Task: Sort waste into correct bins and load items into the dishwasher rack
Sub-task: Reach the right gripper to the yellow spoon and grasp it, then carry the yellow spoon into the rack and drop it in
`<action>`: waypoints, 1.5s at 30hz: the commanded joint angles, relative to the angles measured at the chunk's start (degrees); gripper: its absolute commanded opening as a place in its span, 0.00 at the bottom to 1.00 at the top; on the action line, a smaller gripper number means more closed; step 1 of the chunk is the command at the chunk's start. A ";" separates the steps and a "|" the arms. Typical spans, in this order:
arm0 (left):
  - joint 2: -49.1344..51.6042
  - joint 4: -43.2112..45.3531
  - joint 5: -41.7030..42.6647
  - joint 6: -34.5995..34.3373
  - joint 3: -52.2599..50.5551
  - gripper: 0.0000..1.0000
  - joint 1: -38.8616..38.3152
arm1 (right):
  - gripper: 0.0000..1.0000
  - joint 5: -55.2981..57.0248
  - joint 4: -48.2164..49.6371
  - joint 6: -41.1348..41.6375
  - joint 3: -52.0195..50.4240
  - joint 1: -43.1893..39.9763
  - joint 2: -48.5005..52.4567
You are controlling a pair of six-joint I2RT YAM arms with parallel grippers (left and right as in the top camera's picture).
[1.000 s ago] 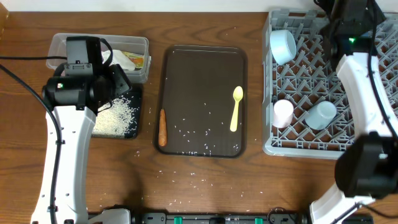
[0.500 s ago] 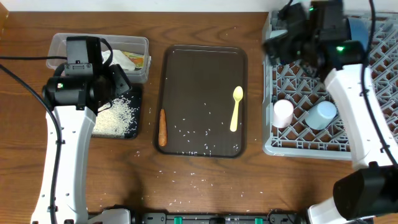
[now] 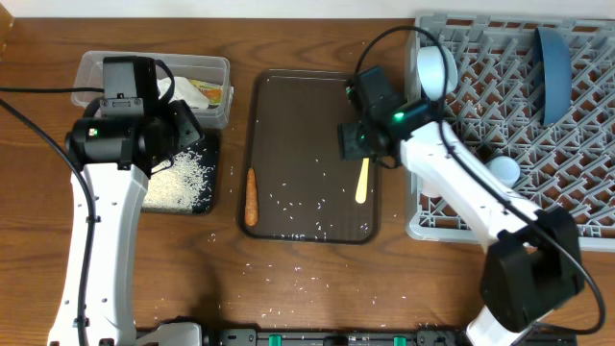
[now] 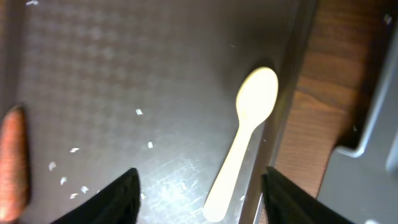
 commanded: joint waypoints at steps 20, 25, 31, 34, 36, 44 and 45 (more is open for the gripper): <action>0.57 -0.33 -0.72 -0.26 -0.20 0.62 0.20 | 0.31 6.58 4.68 4.72 -3.06 0.04 13.62; 0.57 -0.33 -0.72 -0.24 -0.20 0.63 0.20 | 0.26 4.66 3.13 2.84 -3.08 -0.44 16.06; 0.57 -0.26 -0.72 -0.26 -0.20 0.63 0.20 | 0.08 4.70 2.32 1.25 -3.08 -0.66 17.31; 0.57 -0.24 -0.72 -0.26 -0.20 0.62 0.20 | 0.06 4.68 2.36 1.16 -3.08 -0.66 17.31; 0.57 -0.24 -0.72 -0.26 -0.20 0.62 0.20 | 0.03 4.68 2.45 1.16 -2.99 -0.72 17.27; 0.57 -0.28 -0.72 -0.26 -0.20 0.62 0.20 | 0.02 3.13 -0.02 -0.13 0.04 -1.92 11.37; 0.57 -0.26 -0.72 -0.26 -0.20 0.62 0.20 | 0.02 3.13 -0.87 -0.20 0.63 -2.21 10.08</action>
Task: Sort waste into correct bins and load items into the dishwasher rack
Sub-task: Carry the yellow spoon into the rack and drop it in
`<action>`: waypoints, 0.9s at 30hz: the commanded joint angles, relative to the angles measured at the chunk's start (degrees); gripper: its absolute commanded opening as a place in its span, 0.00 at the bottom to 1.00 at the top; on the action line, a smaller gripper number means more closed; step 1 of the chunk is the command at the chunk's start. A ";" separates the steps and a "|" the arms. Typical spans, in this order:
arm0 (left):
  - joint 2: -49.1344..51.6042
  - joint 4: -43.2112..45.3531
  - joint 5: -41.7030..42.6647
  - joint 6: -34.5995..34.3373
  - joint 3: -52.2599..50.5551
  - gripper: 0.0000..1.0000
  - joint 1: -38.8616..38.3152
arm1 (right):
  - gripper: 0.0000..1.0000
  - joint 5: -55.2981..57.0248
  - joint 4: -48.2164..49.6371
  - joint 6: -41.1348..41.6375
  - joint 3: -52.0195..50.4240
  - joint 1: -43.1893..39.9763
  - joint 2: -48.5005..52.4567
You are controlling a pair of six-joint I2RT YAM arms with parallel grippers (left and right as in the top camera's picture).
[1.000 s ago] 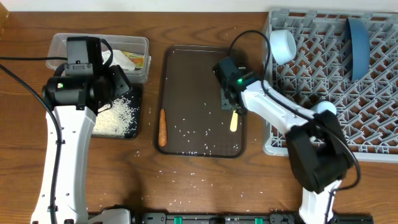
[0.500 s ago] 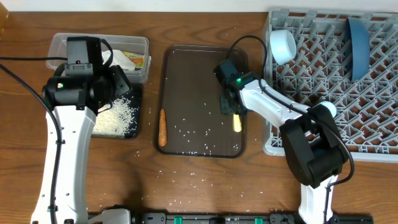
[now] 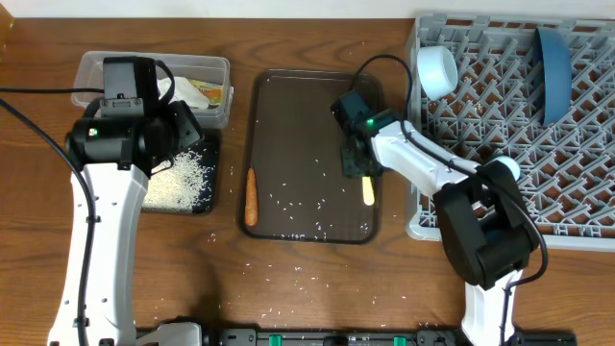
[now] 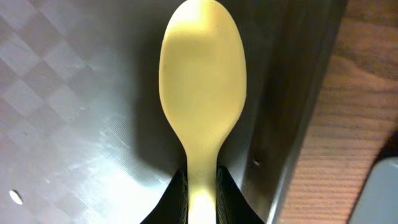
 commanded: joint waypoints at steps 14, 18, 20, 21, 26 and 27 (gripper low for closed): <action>0.57 0.11 -0.72 -0.24 -0.20 0.62 0.20 | 0.15 1.51 -4.74 -10.73 4.31 -12.35 -28.28; 0.57 0.11 -0.70 -0.24 -0.20 0.63 0.20 | 0.15 3.74 -4.66 -16.44 3.80 -18.38 -28.06; 0.57 0.11 -0.72 -0.24 -0.20 0.62 0.20 | 0.13 3.72 -4.48 -16.72 3.34 -20.98 -27.02; 0.57 0.11 -0.72 -0.24 -0.20 0.62 0.20 | 0.13 3.72 -4.26 -17.05 3.21 -22.29 -26.16; 0.57 0.11 -0.70 -0.24 -0.20 0.62 0.20 | 0.12 3.45 -1.81 -19.34 3.13 -26.45 -20.90; 0.57 0.09 -0.70 -0.24 -0.20 0.62 0.20 | 0.13 3.43 -1.07 -19.76 3.13 -26.97 -19.65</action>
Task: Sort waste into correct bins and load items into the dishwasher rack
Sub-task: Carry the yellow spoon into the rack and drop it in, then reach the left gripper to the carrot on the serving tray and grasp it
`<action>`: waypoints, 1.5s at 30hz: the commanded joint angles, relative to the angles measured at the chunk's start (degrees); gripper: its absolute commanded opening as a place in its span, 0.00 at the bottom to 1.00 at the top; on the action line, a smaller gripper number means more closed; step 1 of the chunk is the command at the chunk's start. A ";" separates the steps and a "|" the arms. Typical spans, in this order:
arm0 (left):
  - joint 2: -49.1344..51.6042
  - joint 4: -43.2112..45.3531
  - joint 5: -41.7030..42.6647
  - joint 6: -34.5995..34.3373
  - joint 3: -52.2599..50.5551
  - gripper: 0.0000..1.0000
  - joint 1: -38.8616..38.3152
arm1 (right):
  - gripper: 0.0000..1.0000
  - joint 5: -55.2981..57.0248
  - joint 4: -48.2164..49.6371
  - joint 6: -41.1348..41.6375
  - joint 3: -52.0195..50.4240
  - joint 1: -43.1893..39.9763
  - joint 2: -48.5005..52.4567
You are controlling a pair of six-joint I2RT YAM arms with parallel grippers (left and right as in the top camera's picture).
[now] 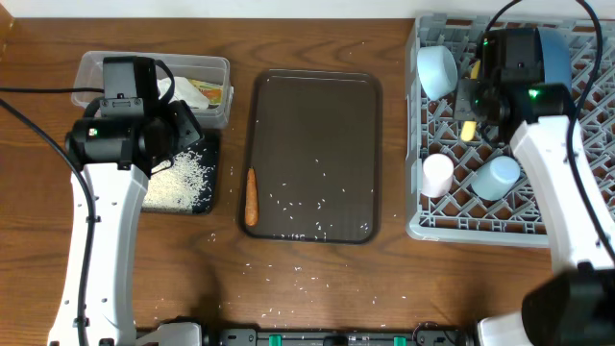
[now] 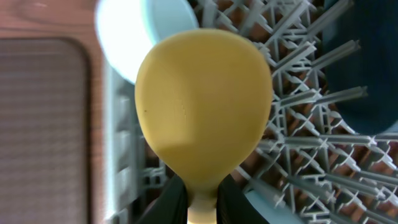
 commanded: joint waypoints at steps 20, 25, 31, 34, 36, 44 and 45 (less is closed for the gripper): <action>0.55 -0.15 -0.68 -0.22 -0.20 0.63 0.17 | 0.72 -6.54 3.69 -4.74 -0.02 -1.57 1.60; 0.55 -1.42 1.38 1.55 -0.20 0.63 -1.07 | 0.75 -17.40 2.21 -4.72 -0.02 -1.20 -4.35; 1.16 -5.73 1.42 1.51 -0.55 0.62 -7.50 | 0.77 -21.99 0.85 -4.52 -0.11 3.93 -5.20; 2.14 -7.48 1.42 1.20 -2.64 0.62 -11.43 | 0.79 -20.39 0.87 -4.26 -0.11 6.01 -4.63; 2.95 -7.65 1.42 -0.22 -5.07 0.62 -13.75 | 0.82 -18.27 0.98 -2.36 -0.11 6.60 -4.52; 8.26 0.74 1.36 -5.66 -16.68 0.62 -22.53 | 0.84 -17.40 0.94 -1.05 -0.11 5.97 -4.50; 8.96 1.88 1.22 -5.68 -17.55 0.62 -23.23 | 0.84 -17.40 0.79 -1.07 -0.11 5.88 -4.50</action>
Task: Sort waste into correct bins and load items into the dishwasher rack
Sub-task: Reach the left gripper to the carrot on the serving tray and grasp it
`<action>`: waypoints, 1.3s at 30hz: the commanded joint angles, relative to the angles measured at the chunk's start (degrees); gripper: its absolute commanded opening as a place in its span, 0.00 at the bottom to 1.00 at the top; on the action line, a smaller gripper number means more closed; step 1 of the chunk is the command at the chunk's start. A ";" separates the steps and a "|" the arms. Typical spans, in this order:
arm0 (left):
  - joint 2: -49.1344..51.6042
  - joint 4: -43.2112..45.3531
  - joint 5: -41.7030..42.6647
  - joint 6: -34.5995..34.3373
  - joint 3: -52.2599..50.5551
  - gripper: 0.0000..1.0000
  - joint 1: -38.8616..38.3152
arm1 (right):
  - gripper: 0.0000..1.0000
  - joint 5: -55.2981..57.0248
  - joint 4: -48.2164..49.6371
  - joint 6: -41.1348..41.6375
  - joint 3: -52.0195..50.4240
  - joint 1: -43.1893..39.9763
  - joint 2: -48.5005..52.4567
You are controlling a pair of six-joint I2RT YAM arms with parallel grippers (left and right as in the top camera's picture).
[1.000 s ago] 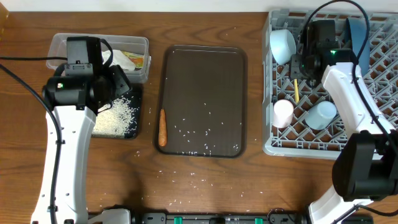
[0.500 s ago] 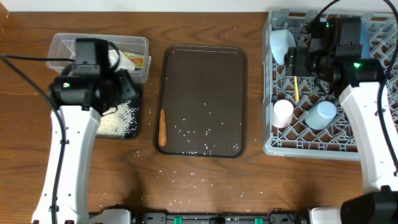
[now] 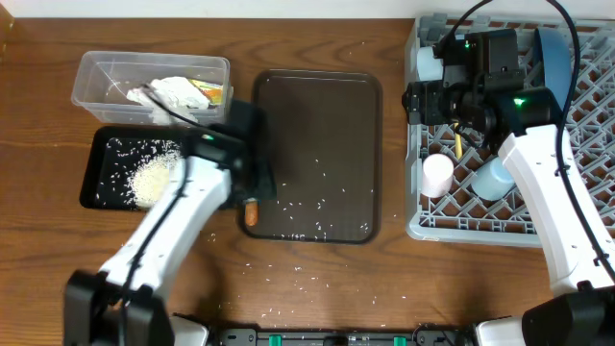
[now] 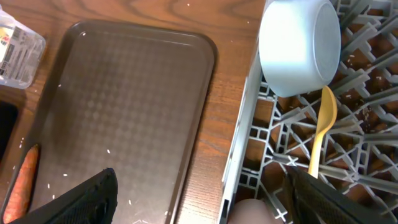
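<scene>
The yellow spoon (image 4: 322,130) lies in the grey dishwasher rack (image 3: 577,226), just below the white bowl (image 4: 300,46); it shows in the overhead view as the spoon (image 3: 460,144). My right gripper (image 4: 205,208) hangs open over the rack's left edge with nothing between its fingers (image 4: 81,199). The orange carrot (image 4: 22,180) lies at the left edge of the brown tray (image 3: 317,125). My left gripper (image 3: 253,183) is down over the carrot (image 3: 251,213) and covers most of it; its jaws are hidden.
A clear bin (image 3: 154,86) of wrappers and a black bin (image 3: 106,183) with rice stand at the left. The rack also holds a pink cup (image 3: 437,173), a pale blue cup (image 3: 495,178) and a blue plate (image 3: 553,58). Rice grains dot the tray and table.
The right gripper has let go of the spoon, which now lies in the rack, and stands open. The left arm has moved from over the black bin to the carrot at the tray's left edge.
My right gripper was open above the spoon on the tray, then shut on it there. Then it held the spoon over the rack, and now the spoon rests in the rack. The left arm stayed over the bins until it reached the carrot now.
</scene>
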 commanded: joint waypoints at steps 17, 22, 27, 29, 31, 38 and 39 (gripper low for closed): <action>13.16 12.28 -10.82 -4.37 -4.85 0.62 -4.24 | 0.84 0.66 -1.97 0.13 0.26 -0.44 0.15; 16.11 12.79 -10.62 -4.09 -4.85 0.60 -4.24 | 0.84 1.14 -2.75 0.13 0.26 -0.46 0.15; 16.96 13.05 -10.67 -4.09 -4.85 0.41 -4.22 | 0.84 1.33 -2.93 0.13 0.26 -0.46 0.15; 16.94 13.11 -10.64 -4.09 -4.85 0.30 -4.22 | 0.84 1.33 -3.10 0.13 0.26 -0.46 0.15; 16.94 13.05 -10.67 -4.09 -4.83 0.23 -4.22 | 0.84 1.49 -3.26 0.13 0.26 -0.46 0.15; 15.82 7.74 -10.67 -3.65 -0.28 0.14 -2.91 | 0.84 1.51 -3.50 0.13 0.26 -0.46 0.15; 15.37 6.27 -10.64 -3.65 1.03 0.14 -2.32 | 0.84 1.49 -3.50 0.13 0.26 -0.46 0.15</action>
